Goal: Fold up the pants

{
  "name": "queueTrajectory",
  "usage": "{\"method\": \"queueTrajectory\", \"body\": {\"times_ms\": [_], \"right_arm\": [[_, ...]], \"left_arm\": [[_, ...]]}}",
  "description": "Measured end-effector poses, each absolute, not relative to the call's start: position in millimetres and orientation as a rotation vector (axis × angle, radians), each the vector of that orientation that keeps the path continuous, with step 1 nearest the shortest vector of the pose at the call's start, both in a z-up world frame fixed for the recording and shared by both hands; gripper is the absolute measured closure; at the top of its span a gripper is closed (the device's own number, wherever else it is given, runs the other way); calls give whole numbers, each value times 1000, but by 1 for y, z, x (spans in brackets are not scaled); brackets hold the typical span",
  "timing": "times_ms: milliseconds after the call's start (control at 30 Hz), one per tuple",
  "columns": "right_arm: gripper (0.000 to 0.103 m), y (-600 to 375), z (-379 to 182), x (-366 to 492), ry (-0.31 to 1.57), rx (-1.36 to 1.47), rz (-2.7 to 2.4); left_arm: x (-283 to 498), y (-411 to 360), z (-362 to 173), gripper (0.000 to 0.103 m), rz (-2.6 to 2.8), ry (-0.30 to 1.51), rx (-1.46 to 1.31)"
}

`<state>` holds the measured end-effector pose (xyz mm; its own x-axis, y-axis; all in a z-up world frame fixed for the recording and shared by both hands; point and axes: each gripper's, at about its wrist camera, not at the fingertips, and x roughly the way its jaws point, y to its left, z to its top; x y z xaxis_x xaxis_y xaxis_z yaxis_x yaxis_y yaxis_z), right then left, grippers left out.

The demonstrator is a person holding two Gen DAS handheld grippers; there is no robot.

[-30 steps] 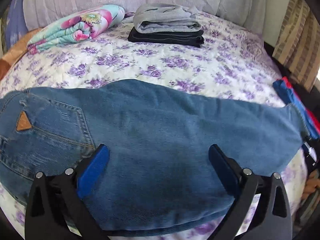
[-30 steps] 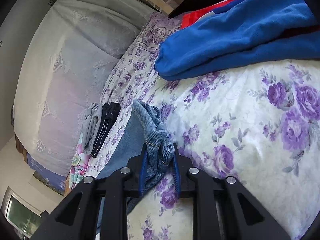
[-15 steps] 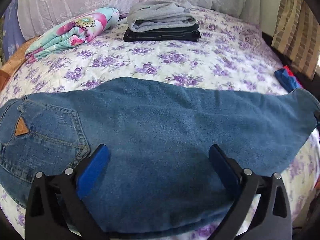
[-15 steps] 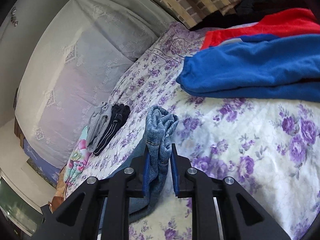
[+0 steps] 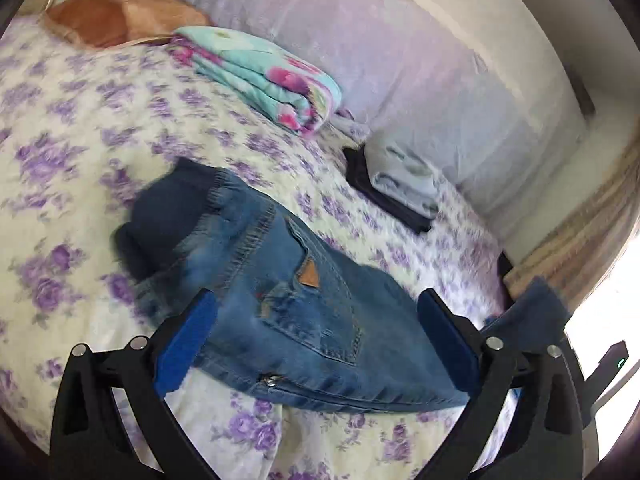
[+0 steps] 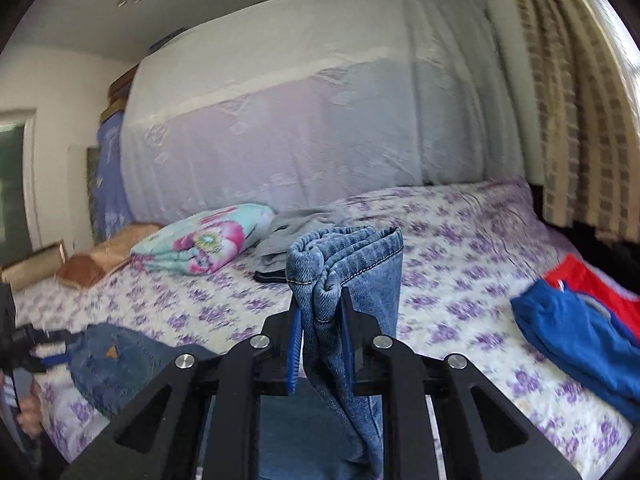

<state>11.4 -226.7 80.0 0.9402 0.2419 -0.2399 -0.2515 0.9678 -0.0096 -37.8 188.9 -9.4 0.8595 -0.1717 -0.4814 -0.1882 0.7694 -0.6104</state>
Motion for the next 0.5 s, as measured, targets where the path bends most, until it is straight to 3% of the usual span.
{"method": "queueTrajectory", "body": {"times_ms": [133,300,500], "right_arm": [[86,-132,52,8,281,-298,366],[86,-51,-33,7,440,-655,424],[81,-42,-42,-4,488,-788,447]], "left_arm": [[-55,202,7,5,154,489,-623],[-54,222,-7,5,257,542,-596],[-51,250,-50,5,259,618,-727]]}}
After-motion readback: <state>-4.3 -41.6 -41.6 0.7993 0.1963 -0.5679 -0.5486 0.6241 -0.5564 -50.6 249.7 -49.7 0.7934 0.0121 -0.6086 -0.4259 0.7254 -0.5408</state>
